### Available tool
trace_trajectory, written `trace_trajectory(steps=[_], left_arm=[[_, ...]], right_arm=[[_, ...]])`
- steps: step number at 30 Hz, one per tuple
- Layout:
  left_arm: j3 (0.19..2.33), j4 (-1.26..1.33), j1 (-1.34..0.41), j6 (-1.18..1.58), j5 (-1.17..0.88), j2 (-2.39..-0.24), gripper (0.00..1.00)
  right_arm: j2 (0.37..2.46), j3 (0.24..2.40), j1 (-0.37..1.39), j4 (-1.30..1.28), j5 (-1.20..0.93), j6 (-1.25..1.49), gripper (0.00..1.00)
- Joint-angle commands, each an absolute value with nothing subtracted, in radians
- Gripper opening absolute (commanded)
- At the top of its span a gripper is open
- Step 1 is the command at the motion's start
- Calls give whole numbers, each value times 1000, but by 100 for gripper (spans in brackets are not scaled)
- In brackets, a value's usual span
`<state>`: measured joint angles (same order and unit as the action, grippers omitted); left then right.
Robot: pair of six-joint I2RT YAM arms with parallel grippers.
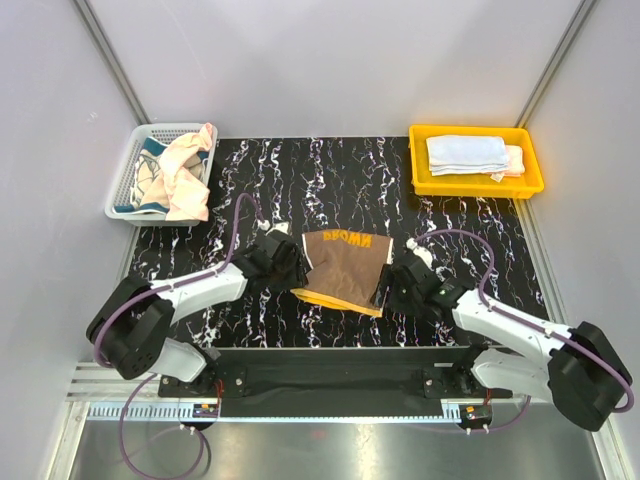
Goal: Fold and stack the towels
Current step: Flatten out the crumpled towel
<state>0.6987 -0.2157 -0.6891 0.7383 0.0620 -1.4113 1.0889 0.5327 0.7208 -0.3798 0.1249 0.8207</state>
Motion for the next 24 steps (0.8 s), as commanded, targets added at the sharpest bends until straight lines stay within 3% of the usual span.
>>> trace_trajectory(steps=[1,5,9,13,16,18,21,24], left_arm=[[707,-209,-692,752,44,-1417,52],[701,-247,-693,756,84,-1407,55],[672,-226,-693,764,78,-1400,55],[661,-204,-693,773,60,-1420,54],[654,-201,-693,778,66,-1416,48],[652,-201,-693,779,69,-1413,44],[657,-213,-693,779,72,-1401,36],[672,-238,-693,769,71,-1391,33]], right_arm=[[1112,509,742,-347,120,890,77],[1157,503,759,-310,120,902,76],[1225,506,781,-273,123,907,67],[1285,522,821,-252,135,923,64],[1336,520,839,-233,137,937,59],[1351,517,841,-233,135,939,44],[1338,508,841,-244,150,940,34],[1295,514,841,-299,176,936,33]])
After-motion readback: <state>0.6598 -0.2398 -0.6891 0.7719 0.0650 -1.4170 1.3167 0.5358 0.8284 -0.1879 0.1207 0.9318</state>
